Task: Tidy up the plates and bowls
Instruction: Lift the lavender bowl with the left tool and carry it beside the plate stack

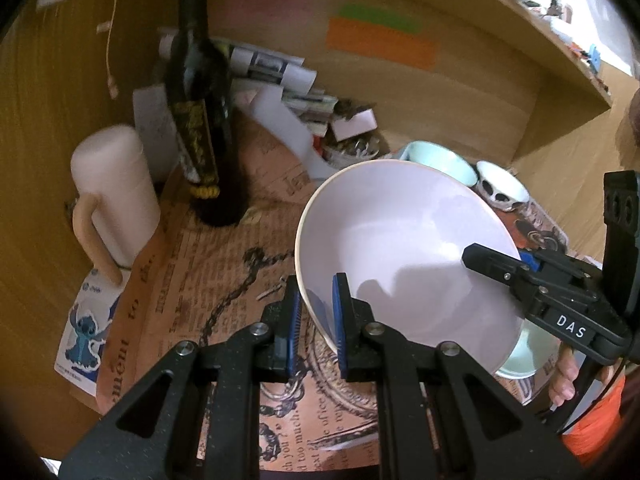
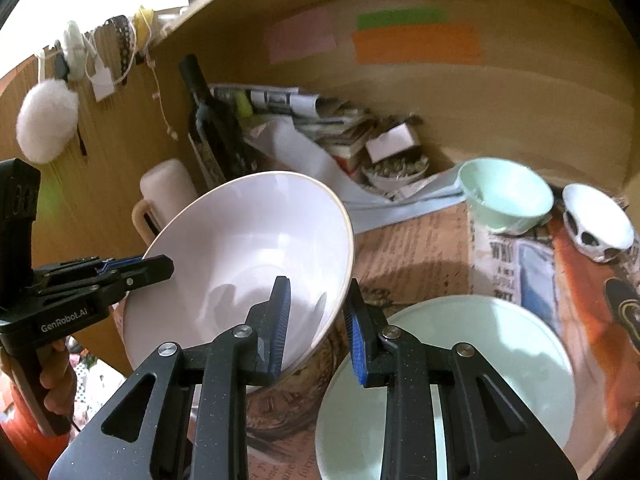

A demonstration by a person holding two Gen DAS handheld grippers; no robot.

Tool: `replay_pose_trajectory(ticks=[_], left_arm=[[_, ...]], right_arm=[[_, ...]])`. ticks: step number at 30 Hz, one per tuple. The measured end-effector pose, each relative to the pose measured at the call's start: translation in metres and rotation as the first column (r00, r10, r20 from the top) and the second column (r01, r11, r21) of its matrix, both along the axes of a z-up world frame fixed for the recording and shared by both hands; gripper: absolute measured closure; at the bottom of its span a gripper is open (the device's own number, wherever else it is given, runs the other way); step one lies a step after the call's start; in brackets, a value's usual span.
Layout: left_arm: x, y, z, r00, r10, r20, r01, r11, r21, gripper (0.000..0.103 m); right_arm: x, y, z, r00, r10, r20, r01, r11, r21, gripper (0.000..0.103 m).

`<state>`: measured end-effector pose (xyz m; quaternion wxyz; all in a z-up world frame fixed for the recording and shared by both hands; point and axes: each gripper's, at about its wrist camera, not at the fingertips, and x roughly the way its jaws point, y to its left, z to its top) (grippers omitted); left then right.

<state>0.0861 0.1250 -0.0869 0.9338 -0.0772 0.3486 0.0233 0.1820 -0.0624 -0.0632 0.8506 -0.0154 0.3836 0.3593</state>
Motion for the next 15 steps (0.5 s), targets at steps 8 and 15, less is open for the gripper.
replay_pose_trajectory(ticks=[8, 15], left_arm=[[0.006, 0.011, -0.024, 0.998, 0.014, -0.053, -0.015, 1.000, -0.026, 0.090], [0.011, 0.017, -0.039, 0.996, 0.014, -0.092, -0.018, 0.999, -0.045, 0.090]], right_arm=[[0.004, 0.014, -0.024, 0.998, 0.017, -0.056, -0.020, 0.998, -0.059, 0.079], [0.007, 0.022, -0.041, 0.994, 0.024, -0.106, -0.035, 0.994, -0.101, 0.079]])
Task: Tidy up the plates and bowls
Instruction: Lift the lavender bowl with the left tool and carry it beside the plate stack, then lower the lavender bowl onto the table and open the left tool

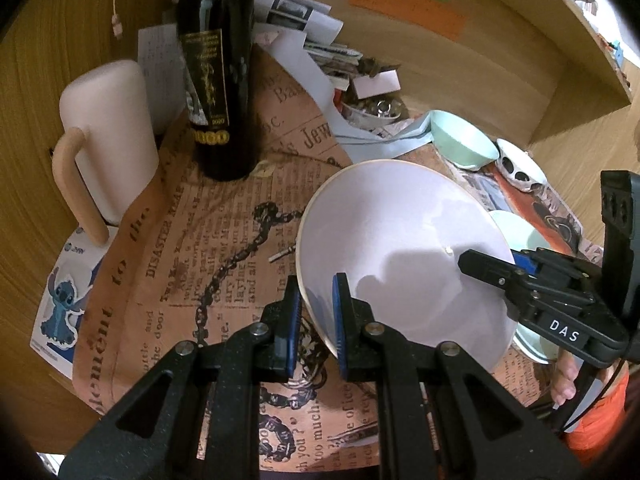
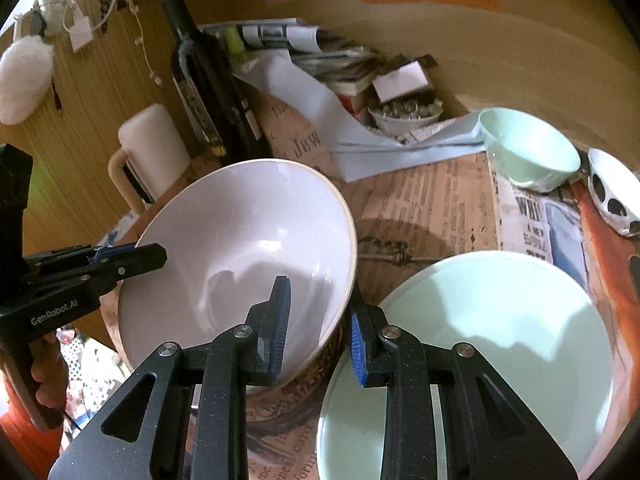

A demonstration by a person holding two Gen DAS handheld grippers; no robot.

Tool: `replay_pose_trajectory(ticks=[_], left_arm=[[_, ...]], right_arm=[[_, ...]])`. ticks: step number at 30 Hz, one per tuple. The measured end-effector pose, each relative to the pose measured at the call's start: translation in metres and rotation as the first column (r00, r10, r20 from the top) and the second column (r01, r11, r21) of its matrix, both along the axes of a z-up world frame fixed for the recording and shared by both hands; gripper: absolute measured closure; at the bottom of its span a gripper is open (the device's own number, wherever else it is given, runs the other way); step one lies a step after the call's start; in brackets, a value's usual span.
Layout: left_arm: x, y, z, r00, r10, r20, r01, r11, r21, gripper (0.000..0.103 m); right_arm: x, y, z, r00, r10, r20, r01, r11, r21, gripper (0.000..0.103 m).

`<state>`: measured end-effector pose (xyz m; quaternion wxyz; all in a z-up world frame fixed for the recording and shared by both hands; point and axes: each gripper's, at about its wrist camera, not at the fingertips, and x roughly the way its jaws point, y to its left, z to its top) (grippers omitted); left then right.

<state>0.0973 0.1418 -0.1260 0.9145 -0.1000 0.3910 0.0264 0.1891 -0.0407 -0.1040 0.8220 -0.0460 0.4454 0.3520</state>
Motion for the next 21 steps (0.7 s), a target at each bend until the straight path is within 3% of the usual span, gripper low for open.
replay_pose_trajectory(ticks=[8, 16, 19, 21], left_arm=[[0.004, 0.000, -0.007, 1.000, 0.003, -0.004, -0.003, 1.000, -0.004, 0.090], [0.001, -0.001, -0.010, 1.000, -0.011, 0.004, 0.010, 1.000, 0.028, 0.089], [-0.005, 0.000, -0.003, 0.999, -0.003, 0.036, 0.002, 0.999, 0.039, 0.079], [-0.010, -0.001, 0.004, 0.998, 0.001, 0.069, -0.005, 0.998, 0.056, 0.066]], right_arm=[[0.000, 0.005, -0.004, 1.000, -0.004, -0.011, 0.004, 0.999, -0.052, 0.079], [0.002, 0.005, -0.005, 1.000, -0.001, -0.027, 0.000, 0.999, -0.046, 0.076], [0.002, 0.006, -0.005, 1.000, 0.006, -0.026, -0.008, 0.999, -0.050, 0.074], [0.001, 0.004, -0.003, 1.000, 0.006, -0.029, -0.008, 0.999, -0.043, 0.073]])
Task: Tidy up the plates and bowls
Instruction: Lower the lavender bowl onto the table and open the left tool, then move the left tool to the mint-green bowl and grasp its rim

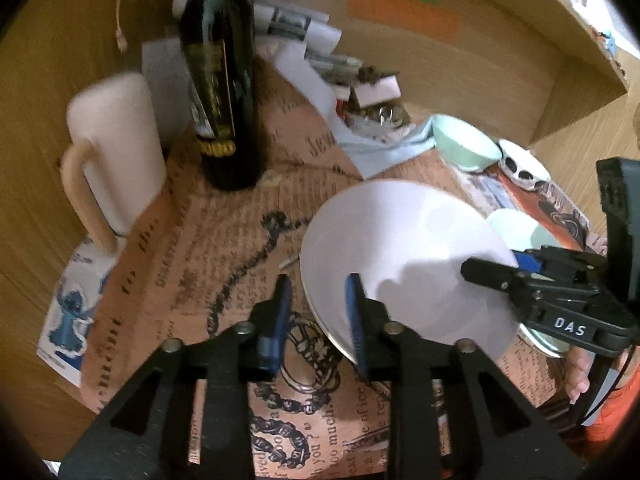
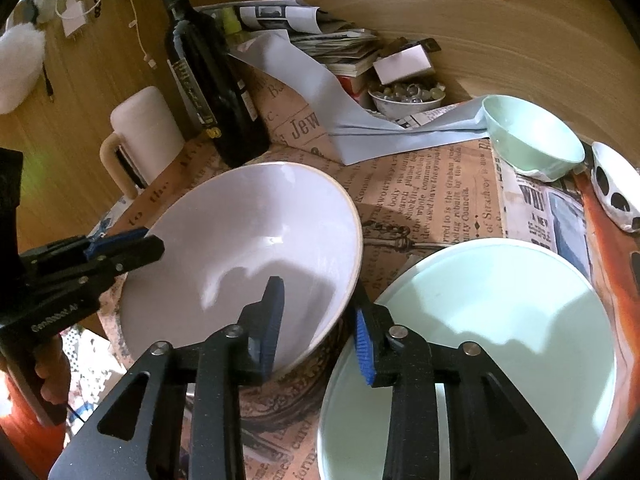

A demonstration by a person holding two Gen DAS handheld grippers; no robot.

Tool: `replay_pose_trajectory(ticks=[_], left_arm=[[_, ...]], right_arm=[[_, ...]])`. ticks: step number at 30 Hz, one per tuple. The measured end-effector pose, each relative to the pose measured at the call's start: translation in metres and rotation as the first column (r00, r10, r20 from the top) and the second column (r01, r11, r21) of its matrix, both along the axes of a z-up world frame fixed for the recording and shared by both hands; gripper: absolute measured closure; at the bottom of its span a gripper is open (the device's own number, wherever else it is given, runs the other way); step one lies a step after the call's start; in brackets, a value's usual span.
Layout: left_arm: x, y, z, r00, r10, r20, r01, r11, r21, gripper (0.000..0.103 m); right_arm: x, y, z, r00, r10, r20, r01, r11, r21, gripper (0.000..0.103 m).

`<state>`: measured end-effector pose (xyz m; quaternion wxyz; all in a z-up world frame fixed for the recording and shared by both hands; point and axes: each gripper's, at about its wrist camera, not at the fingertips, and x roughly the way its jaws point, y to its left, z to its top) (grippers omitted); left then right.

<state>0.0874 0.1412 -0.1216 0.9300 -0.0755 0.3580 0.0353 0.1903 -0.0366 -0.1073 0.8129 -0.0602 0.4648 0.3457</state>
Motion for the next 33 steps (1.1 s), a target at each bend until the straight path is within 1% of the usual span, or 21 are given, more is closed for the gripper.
replay_pose_trajectory(ticks=[2, 3, 6, 7, 9, 10, 11, 14, 16, 18, 20, 22, 24, 26, 30, 33], left_arm=[[-0.005, -0.002, 0.008, 0.999, 0.006, 0.034, -0.006, 1.000, 0.016, 0.057], [-0.007, -0.003, 0.013, 0.999, 0.008, 0.052, -0.009, 1.000, 0.025, 0.055], [-0.009, -0.006, 0.025, 0.997, 0.001, 0.080, -0.004, 0.999, 0.034, 0.055], [-0.010, -0.008, 0.028, 0.996, -0.002, 0.088, -0.002, 0.999, 0.035, 0.055], [-0.010, -0.012, 0.036, 0.994, -0.008, 0.106, 0.004, 0.999, 0.041, 0.054], [-0.010, -0.014, 0.040, 0.993, -0.012, 0.116, 0.007, 0.999, 0.043, 0.053], [-0.010, -0.016, 0.045, 0.992, -0.017, 0.126, 0.011, 0.999, 0.046, 0.050], [-0.007, -0.026, 0.059, 0.986, -0.037, 0.161, 0.028, 0.998, 0.058, 0.048], [-0.005, -0.032, 0.066, 0.983, -0.051, 0.177, 0.041, 0.997, 0.062, 0.045], [0.000, -0.040, 0.075, 0.978, -0.063, 0.201, 0.050, 0.996, 0.067, 0.035], [0.006, -0.047, 0.082, 0.972, -0.067, 0.225, 0.051, 0.996, 0.078, 0.030], [0.013, -0.052, 0.087, 0.970, -0.080, 0.231, 0.062, 0.994, 0.085, 0.023], [0.023, -0.058, 0.093, 0.969, -0.088, 0.232, 0.070, 0.994, 0.083, 0.014], [0.032, -0.062, 0.097, 0.968, -0.088, 0.233, 0.070, 0.994, 0.085, 0.012], [0.059, -0.070, 0.102, 0.972, -0.092, 0.216, 0.074, 0.993, 0.090, 0.011], [0.079, -0.077, 0.100, 0.977, -0.092, 0.192, 0.076, 0.993, 0.090, 0.011]], right_arm=[[0.000, -0.002, 0.001, 1.000, -0.003, 0.006, 0.003, 1.000, 0.002, 0.073], [0.000, -0.003, 0.003, 1.000, -0.007, 0.010, 0.007, 1.000, 0.005, 0.073], [-0.001, -0.011, 0.013, 0.999, -0.018, 0.029, 0.017, 0.999, 0.033, 0.073], [-0.001, -0.014, 0.017, 0.999, -0.021, 0.040, 0.019, 0.999, 0.043, 0.071], [-0.003, -0.020, 0.028, 0.997, -0.029, 0.073, 0.025, 0.998, 0.062, 0.065], [-0.005, -0.025, 0.035, 0.995, -0.038, 0.098, 0.030, 0.997, 0.077, 0.059], [-0.006, -0.030, 0.044, 0.991, -0.045, 0.125, 0.034, 0.996, 0.088, 0.057], [-0.007, -0.045, 0.064, 0.980, -0.065, 0.187, 0.047, 0.994, 0.098, 0.056], [-0.004, -0.055, 0.073, 0.975, -0.078, 0.209, 0.056, 0.993, 0.108, 0.053], [0.001, -0.067, 0.082, 0.967, -0.101, 0.234, 0.075, 0.991, 0.114, 0.050], [0.006, -0.080, 0.088, 0.955, -0.132, 0.266, 0.106, 0.988, 0.110, 0.049], [0.018, -0.095, 0.093, 0.945, -0.168, 0.282, 0.144, 0.984, 0.104, 0.049], [0.029, -0.105, 0.094, 0.939, -0.195, 0.284, 0.173, 0.980, 0.102, 0.049], [0.044, -0.117, 0.092, 0.934, -0.228, 0.274, 0.208, 0.973, 0.102, 0.049], [0.081, -0.139, 0.077, 0.928, -0.298, 0.226, 0.278, 0.954, 0.115, 0.049], [0.108, -0.151, 0.063, 0.925, -0.335, 0.179, 0.319, 0.941, 0.113, 0.049]])
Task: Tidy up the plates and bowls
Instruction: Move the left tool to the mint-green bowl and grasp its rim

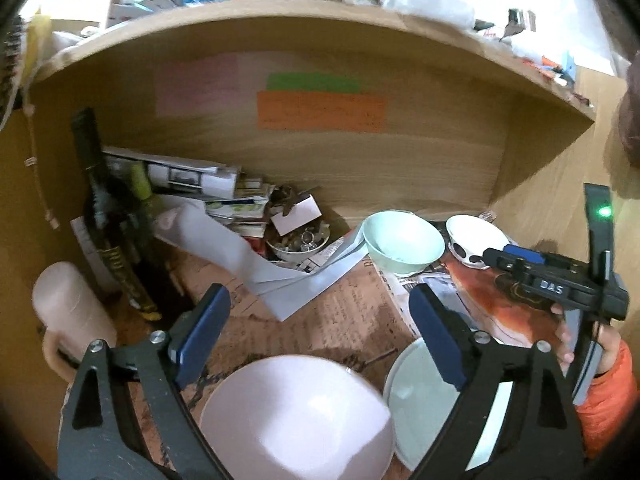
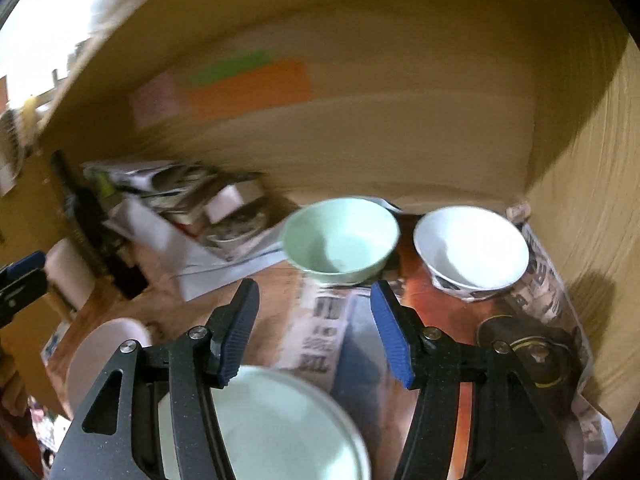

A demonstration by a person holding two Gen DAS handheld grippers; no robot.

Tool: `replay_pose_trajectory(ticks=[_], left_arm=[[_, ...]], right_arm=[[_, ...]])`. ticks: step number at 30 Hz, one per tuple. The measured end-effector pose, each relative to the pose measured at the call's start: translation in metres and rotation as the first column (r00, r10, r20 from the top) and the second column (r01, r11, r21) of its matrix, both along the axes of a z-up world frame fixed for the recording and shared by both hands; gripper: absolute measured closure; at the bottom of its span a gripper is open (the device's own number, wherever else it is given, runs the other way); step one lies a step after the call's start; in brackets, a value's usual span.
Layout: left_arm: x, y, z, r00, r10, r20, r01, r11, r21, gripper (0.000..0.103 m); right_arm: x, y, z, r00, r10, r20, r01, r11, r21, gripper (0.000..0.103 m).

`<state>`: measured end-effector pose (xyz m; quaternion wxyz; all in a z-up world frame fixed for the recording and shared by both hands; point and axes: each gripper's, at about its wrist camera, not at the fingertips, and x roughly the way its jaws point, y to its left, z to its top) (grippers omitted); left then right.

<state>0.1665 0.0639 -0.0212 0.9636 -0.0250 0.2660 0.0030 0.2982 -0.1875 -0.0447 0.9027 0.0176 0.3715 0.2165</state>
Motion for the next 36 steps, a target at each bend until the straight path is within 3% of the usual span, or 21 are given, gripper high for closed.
replay_pose_trajectory(ticks=[4, 9, 20, 22, 23, 30, 36], left_arm=[[0.025, -0.009, -0.007, 1.000, 0.000, -0.028, 0.000, 1.000, 0.017, 0.011], [0.056, -0.015, -0.019, 0.998, -0.015, -0.066, 0.017, 0.999, 0.035, 0.011], [0.099, -0.015, -0.037, 0.992, -0.046, -0.121, 0.047, 0.999, 0.012, 0.012], [0.105, -0.016, -0.038, 0.991, -0.044, -0.126, 0.046, 0.999, 0.014, 0.012], [0.110, -0.016, -0.040, 0.990, -0.041, -0.132, 0.044, 0.999, 0.015, 0.014], [0.132, -0.015, -0.047, 0.979, -0.058, -0.196, 0.052, 0.998, -0.038, 0.022], [0.151, -0.021, -0.057, 0.962, -0.074, -0.264, 0.064, 0.997, -0.049, 0.031]], right_arm=[[0.042, -0.009, -0.027, 0.994, -0.030, -0.104, 0.033, 0.999, 0.027, 0.049], [0.076, -0.005, -0.053, 0.980, -0.038, -0.196, 0.047, 0.998, 0.041, 0.059], [0.125, 0.010, -0.090, 0.955, -0.085, -0.285, 0.087, 0.996, -0.008, 0.064], [0.132, 0.011, -0.096, 0.946, -0.088, -0.313, 0.089, 0.996, -0.012, 0.072], [0.134, 0.011, -0.097, 0.943, -0.091, -0.319, 0.093, 0.996, -0.009, 0.076], [0.133, 0.015, -0.096, 0.950, -0.082, -0.301, 0.066, 0.996, -0.061, 0.080], [0.117, 0.007, -0.095, 0.943, 0.009, -0.334, -0.014, 1.000, -0.013, 0.082]])
